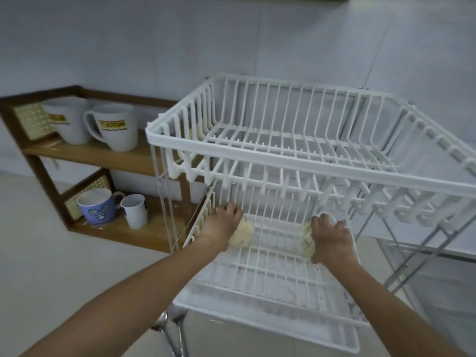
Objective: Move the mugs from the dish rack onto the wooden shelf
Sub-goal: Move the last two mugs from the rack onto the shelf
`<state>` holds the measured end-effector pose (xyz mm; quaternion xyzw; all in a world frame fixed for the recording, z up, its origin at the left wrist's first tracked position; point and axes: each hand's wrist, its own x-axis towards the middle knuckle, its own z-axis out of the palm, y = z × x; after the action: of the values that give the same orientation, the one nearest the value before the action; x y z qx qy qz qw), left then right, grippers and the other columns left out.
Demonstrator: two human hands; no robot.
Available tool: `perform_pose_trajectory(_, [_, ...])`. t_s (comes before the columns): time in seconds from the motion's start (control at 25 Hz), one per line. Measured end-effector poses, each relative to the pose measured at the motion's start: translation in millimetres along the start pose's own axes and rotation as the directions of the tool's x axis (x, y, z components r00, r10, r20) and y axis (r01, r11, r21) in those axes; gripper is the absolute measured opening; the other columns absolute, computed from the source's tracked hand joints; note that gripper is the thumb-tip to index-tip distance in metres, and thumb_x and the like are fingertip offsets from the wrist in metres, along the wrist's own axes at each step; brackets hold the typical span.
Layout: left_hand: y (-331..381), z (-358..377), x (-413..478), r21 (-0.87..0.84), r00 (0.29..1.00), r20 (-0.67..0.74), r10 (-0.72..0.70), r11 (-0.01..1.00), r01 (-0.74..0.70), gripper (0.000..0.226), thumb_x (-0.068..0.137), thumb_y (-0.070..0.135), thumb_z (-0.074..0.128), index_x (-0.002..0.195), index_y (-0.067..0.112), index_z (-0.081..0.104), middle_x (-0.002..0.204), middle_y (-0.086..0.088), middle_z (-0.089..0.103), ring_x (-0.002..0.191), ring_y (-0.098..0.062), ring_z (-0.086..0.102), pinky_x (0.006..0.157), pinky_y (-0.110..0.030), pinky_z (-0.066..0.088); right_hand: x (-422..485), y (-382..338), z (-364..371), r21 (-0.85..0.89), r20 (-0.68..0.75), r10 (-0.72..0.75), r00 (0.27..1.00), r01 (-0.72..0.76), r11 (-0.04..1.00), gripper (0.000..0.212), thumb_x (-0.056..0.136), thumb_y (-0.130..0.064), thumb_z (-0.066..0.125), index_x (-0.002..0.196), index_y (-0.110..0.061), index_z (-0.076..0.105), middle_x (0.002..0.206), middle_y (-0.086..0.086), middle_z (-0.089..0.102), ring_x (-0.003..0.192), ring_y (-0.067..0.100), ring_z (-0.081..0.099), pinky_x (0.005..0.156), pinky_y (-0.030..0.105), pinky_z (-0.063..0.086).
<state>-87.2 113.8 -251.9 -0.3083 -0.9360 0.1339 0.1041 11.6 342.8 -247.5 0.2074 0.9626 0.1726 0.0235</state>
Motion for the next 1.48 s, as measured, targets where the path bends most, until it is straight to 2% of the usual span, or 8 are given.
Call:
perform_pose_trajectory(0.08, [-2.5, -8.6, -24.8, -0.334, 0.998, 0.062, -0.031, 0.941, 0.05, 0.089, 0.062, 0.036, 0.082, 0.133, 0.011, 0.033, 0.132, -0.012, 0.039, 0.112, -0.033, 0.052, 0.087, -0.043, 0.053, -4.4, 11.2, -9.4, 0.52, 0.1, 0.151, 0.984, -0.181, 0.835, 0.095, 0.065, -0.048, 0.081, 0.136, -0.011, 0.03, 0.132, 0.011, 0.042, 0.11, 0.034, 0.055, 0.085, 0.038, 0.05])
perform_pose_trajectory(0.16, [-5.6, -18.4, -62.4, -0.614, 0.996, -0.031, -0.086, 0.788, 0.049, 0.093, 0.053, 0.051, 0.082, 0.128, 0.019, 0.038, 0.127, -0.002, 0.045, 0.109, -0.024, 0.055, 0.086, -0.04, 0.052, -20.6, 16.9, -18.1, 0.912, 0.186, 0.232, 0.955, -0.255, 0.32, 0.088, 0.063, -0.043, 0.085, 0.131, -0.016, 0.036, 0.122, 0.008, 0.052, 0.098, 0.026, 0.06, 0.072, 0.033, 0.053])
perform_pose_trajectory(0.24, [-10.8, -25.2, -110.2, -0.815, 0.992, -0.038, -0.12, 0.578, 0.039, 0.088, 0.044, 0.063, 0.08, 0.118, 0.035, 0.04, 0.115, 0.014, 0.052, 0.1, -0.009, 0.057, 0.08, -0.031, 0.054, -46.4, 11.3, -21.0, 0.983, 0.179, 0.169, 0.969, -0.168, -0.075, 0.067, 0.068, -0.03, 0.084, 0.121, -0.022, 0.044, 0.119, 0.007, 0.061, 0.089, 0.018, 0.065, 0.06, 0.027, 0.054])
perform_pose_trajectory(0.36, [-33.2, -23.6, -174.2, -0.977, 0.992, 0.048, -0.117, 0.203, 0.071, 0.076, 0.042, 0.057, 0.085, 0.106, 0.043, 0.047, 0.101, 0.019, 0.065, 0.09, 0.004, 0.063, 0.075, -0.026, 0.058, -90.2, -13.2, -18.8, 0.956, 0.088, -0.029, 0.996, -0.093, -0.28, 0.079, 0.055, -0.024, 0.088, 0.124, -0.025, 0.05, 0.123, 0.01, 0.064, 0.104, 0.027, 0.066, 0.079, 0.042, 0.058])
perform_pose_trajectory(0.52, [-89.5, -2.3, -224.1, -0.95, 0.997, 0.05, -0.061, -0.312, 0.028, 0.071, 0.053, 0.021, 0.081, 0.118, 0.017, 0.052, 0.106, 0.012, 0.074, 0.097, -0.004, 0.069, 0.075, -0.018, 0.056, -136.3, -68.9, -45.5, 0.962, -0.091, -0.123, 0.988, 0.055, -0.267, 0.081, 0.043, -0.018, 0.091, 0.109, -0.051, 0.057, 0.112, -0.006, 0.068, 0.104, 0.017, 0.066, 0.074, 0.032, 0.059])
perform_pose_trajectory(0.76, [-190.1, 42.5, -230.3, -0.832, 0.918, 0.275, -0.285, -0.55, 0.079, 0.062, 0.054, 0.042, 0.071, 0.112, 0.022, 0.058, 0.099, 0.007, 0.077, 0.095, -0.014, 0.072, 0.084, -0.036, 0.052, -171.7, -168.2, -130.4, 0.956, -0.264, -0.268, 0.927, 0.214, -0.199, 0.089, 0.039, -0.028, 0.09, 0.117, -0.049, 0.052, 0.107, -0.024, 0.063, 0.1, 0.001, 0.064, 0.069, 0.019, 0.057])
perform_pose_trajectory(1.0, [-254.4, 59.7, -191.2, -0.907, 0.894, 0.293, -0.34, -0.394, 0.147, 0.059, 0.076, 0.009, 0.078, 0.127, 0.017, 0.049, 0.119, -0.01, 0.066, 0.109, -0.027, 0.063, 0.09, -0.041, 0.053, -136.1, -281.5, -213.9, 0.942, -0.322, -0.115, 0.94, 0.305, -0.143, 0.088, 0.041, -0.04, 0.087, 0.117, -0.043, 0.043, 0.106, -0.025, 0.054, 0.098, -0.003, 0.058, 0.069, 0.015, 0.055])
perform_pose_trajectory(1.48, [-283.4, 76.4, -128.3, -0.954, 0.896, 0.298, -0.33, -0.08, 0.288, 0.076, 0.057, 0.03, 0.089, 0.112, 0.03, 0.036, 0.097, 0.009, 0.057, 0.088, -0.009, 0.058, 0.056, -0.016, 0.048, 53.0, -322.2, -253.5, 0.955, -0.129, 0.36, 0.924, 0.017, 0.297, 0.104, 0.055, -0.047, 0.087, 0.137, -0.017, 0.032, 0.129, 0.013, 0.06, 0.118, 0.033, 0.056, 0.093, 0.036, 0.047])
